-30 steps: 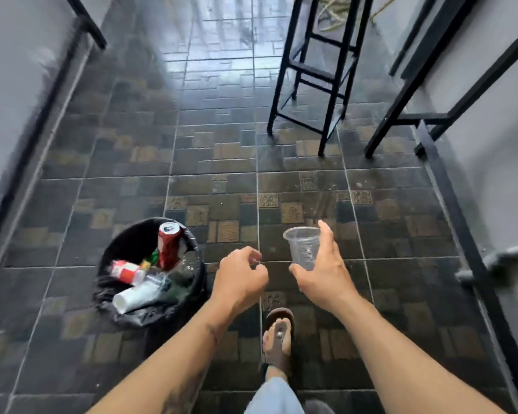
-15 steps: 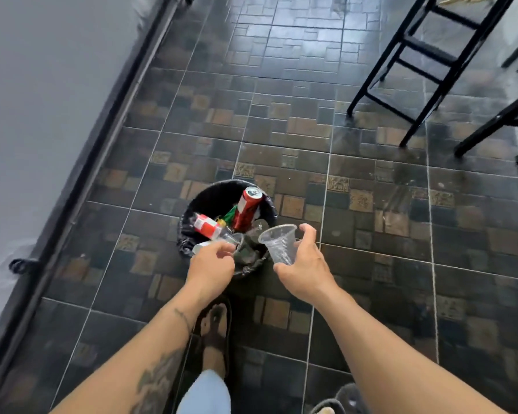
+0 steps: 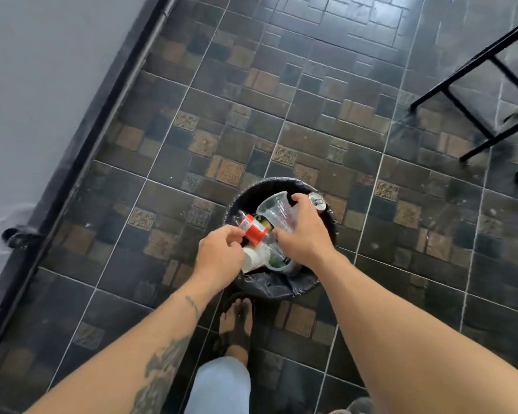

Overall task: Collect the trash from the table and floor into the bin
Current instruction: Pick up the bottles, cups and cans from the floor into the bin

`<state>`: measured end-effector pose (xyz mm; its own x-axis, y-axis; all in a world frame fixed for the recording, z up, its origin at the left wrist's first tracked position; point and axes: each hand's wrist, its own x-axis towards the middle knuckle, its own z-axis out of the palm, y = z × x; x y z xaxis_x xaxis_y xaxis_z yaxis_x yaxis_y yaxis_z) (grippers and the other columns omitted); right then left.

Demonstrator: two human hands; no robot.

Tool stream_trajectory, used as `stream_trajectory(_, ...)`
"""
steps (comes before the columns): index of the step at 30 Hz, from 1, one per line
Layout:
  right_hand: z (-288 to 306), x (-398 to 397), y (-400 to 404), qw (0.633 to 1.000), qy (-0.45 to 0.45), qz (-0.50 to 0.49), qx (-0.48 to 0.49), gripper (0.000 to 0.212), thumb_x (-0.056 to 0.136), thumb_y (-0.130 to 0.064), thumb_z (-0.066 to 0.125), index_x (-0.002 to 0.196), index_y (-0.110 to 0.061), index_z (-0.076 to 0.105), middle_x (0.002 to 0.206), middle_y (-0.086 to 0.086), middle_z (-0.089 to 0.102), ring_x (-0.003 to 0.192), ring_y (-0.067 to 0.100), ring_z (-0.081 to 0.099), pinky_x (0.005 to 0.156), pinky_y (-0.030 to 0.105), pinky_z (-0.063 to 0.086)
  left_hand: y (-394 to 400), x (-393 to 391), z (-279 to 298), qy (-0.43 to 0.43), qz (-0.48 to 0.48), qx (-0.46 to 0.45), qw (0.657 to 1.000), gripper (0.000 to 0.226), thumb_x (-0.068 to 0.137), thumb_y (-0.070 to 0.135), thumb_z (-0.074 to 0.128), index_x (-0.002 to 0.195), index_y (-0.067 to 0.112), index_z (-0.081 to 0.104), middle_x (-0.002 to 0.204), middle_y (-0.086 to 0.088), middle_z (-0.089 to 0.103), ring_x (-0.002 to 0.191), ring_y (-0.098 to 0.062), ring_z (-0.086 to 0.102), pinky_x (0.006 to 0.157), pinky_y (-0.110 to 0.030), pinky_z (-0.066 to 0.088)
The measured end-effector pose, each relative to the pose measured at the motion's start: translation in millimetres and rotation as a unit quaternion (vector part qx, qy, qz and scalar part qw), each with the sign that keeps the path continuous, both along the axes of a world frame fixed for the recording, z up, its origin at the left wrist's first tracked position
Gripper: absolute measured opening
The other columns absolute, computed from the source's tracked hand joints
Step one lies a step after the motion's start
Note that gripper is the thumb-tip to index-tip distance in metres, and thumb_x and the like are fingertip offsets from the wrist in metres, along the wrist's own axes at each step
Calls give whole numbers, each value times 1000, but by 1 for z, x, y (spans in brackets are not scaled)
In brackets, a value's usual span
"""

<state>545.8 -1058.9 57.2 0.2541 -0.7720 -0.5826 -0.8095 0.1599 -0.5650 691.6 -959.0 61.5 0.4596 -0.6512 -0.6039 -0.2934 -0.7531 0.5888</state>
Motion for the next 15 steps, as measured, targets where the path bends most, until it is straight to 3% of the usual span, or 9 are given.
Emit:
stream_trajectory(7, -20, -22, -2, 989, 91, -91, -66, 55, 81, -14, 59, 134, -19, 44, 133, 5, 48, 121, 30, 45, 99, 42, 41, -23, 40, -32, -40, -57, -39, 997, 47, 91, 6, 53, 135, 18, 59, 133, -1, 60, 122, -22, 57, 107, -40, 46)
stream_trajectory(15, -53, -55, 12, 970, 133, -201, -39, 62, 88, -21, 61, 144, -21, 35, 147, 5, 40, 130, 33, 42, 106, 47, 38, -30, 42, -72, -95, -161, -15, 982, 70, 93, 18, 57, 158, 16, 32, 166, -3, 28, 152, -23, 25, 124, -43, 22)
